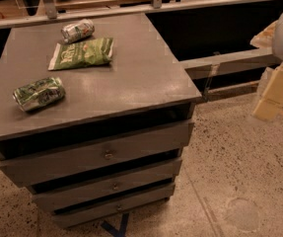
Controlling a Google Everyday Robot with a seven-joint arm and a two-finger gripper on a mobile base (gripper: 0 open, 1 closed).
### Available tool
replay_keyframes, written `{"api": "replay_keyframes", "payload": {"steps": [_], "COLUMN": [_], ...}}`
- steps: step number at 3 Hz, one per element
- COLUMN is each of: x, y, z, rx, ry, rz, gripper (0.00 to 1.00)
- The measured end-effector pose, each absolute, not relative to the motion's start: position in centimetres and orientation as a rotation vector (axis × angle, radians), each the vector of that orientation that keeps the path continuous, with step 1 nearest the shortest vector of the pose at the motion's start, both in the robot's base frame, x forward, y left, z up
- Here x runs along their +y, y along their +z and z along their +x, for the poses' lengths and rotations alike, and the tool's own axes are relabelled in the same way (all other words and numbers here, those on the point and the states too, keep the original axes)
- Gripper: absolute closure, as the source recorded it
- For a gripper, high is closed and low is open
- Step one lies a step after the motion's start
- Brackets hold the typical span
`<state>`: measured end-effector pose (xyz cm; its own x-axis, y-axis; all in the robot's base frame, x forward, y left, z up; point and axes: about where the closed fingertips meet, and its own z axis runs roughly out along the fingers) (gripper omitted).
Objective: Pick green jalapeno chip bag
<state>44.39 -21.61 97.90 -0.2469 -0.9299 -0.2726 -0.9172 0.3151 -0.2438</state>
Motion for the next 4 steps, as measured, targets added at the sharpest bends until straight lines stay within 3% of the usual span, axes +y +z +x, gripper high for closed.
{"api": "replay_keyframes", "payload": {"steps": [2,3,4], "x": [-21.6,-18.6,-14.3], "y": [97.4,97.6,97.7], "z": [50.9,54.0,57.1], "rx": [2.042,1.924,1.881], "ry": [0.268,0.414,0.445], "rz": [-1.331,-1.242,-1.2], "gripper": [0.0,0.0,0.0]}}
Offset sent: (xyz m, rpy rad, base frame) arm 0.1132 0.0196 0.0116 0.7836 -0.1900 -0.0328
